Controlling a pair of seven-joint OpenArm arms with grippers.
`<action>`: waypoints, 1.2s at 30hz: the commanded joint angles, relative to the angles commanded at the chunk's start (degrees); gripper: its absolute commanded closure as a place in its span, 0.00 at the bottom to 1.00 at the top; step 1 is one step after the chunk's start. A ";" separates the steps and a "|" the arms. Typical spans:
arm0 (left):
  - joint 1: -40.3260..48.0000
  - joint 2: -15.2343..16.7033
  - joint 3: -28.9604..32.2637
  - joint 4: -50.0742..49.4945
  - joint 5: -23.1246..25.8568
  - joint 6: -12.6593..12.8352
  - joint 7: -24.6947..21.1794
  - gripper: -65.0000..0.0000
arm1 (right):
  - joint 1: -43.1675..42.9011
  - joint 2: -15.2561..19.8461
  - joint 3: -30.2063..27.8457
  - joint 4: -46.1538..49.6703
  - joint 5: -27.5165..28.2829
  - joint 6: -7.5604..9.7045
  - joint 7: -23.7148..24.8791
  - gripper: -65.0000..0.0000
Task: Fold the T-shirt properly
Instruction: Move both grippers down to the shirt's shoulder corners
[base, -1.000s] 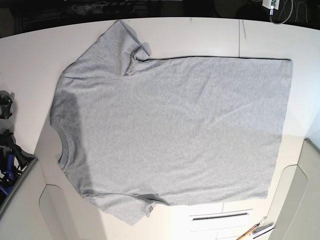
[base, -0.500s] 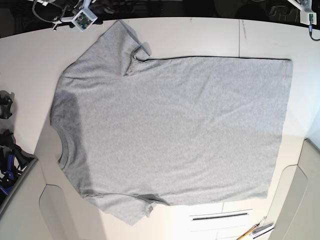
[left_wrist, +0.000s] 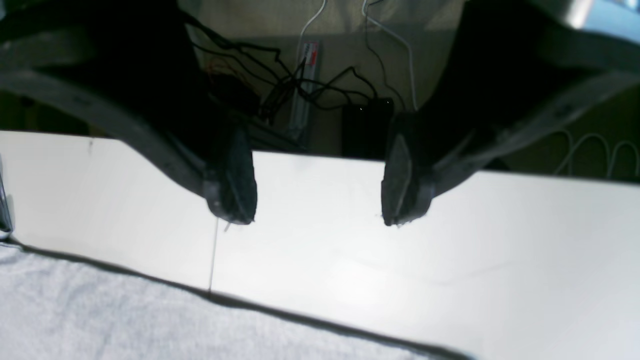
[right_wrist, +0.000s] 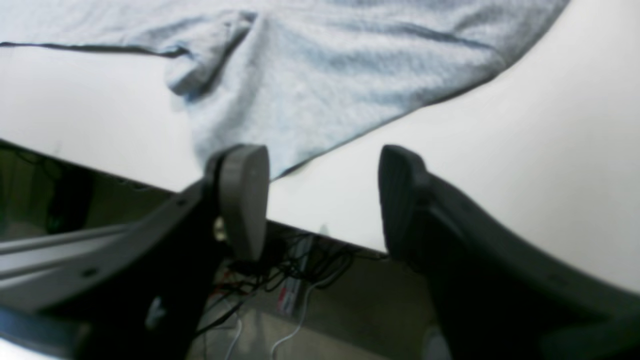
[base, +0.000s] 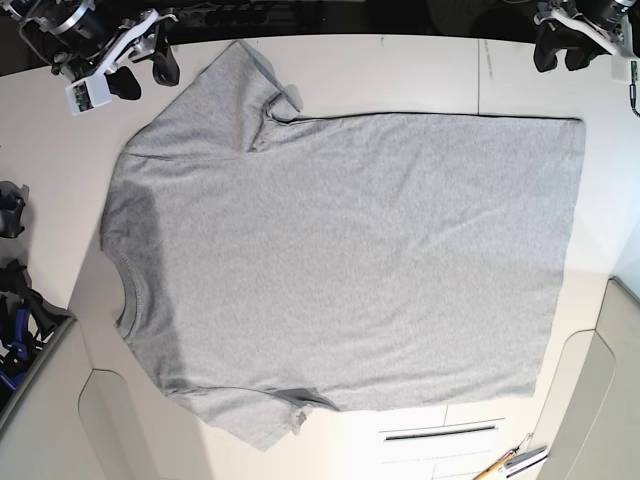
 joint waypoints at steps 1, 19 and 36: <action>-0.59 -0.02 0.00 0.00 0.42 -0.02 0.09 0.35 | 0.50 -0.02 0.00 -1.09 -0.02 -0.02 0.02 0.47; -14.56 -5.75 -2.78 -15.69 1.11 1.64 0.00 0.30 | 5.84 -2.69 0.00 -10.91 1.29 1.99 0.04 0.47; -16.74 -5.95 -2.75 -18.97 -0.20 1.64 0.04 0.30 | 6.12 -4.61 -0.02 -11.26 2.10 1.97 0.24 0.47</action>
